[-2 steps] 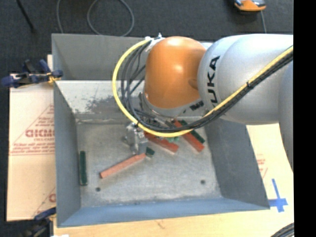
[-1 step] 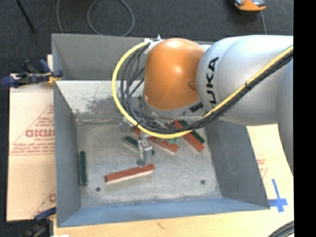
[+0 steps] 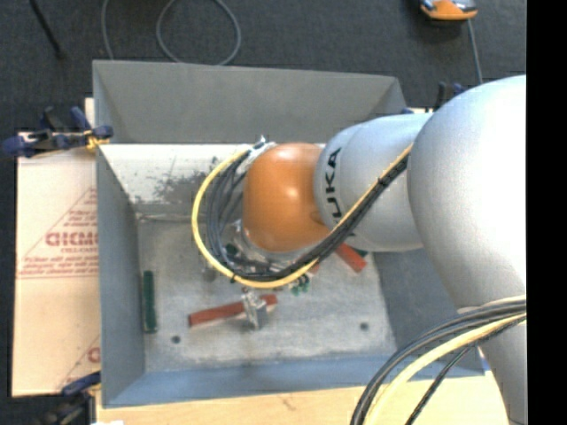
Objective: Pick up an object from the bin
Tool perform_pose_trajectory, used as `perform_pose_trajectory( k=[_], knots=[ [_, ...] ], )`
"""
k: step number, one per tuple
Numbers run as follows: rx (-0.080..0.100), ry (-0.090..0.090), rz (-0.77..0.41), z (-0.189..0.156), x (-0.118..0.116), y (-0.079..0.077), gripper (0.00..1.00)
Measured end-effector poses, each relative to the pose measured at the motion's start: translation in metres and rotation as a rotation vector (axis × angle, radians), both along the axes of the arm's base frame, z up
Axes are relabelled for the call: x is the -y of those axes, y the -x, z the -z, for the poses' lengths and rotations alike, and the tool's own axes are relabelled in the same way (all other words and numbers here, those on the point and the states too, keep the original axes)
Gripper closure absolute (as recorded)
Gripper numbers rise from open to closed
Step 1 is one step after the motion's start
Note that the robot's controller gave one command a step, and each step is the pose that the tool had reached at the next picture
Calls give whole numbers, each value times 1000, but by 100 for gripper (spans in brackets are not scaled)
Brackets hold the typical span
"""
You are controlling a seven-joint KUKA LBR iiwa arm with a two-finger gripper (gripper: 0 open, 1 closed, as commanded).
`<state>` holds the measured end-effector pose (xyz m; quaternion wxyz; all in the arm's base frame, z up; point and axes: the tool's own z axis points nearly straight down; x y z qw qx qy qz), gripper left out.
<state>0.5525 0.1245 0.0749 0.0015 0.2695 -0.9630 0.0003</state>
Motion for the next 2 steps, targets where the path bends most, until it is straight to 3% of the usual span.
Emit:
perform_pose_trajectory(
  k=[1,2],
  knots=[
    [6,-2,0,-3,-1,-2,100],
    [16,-5,-17,-165,-29,-6,100]
  ],
)
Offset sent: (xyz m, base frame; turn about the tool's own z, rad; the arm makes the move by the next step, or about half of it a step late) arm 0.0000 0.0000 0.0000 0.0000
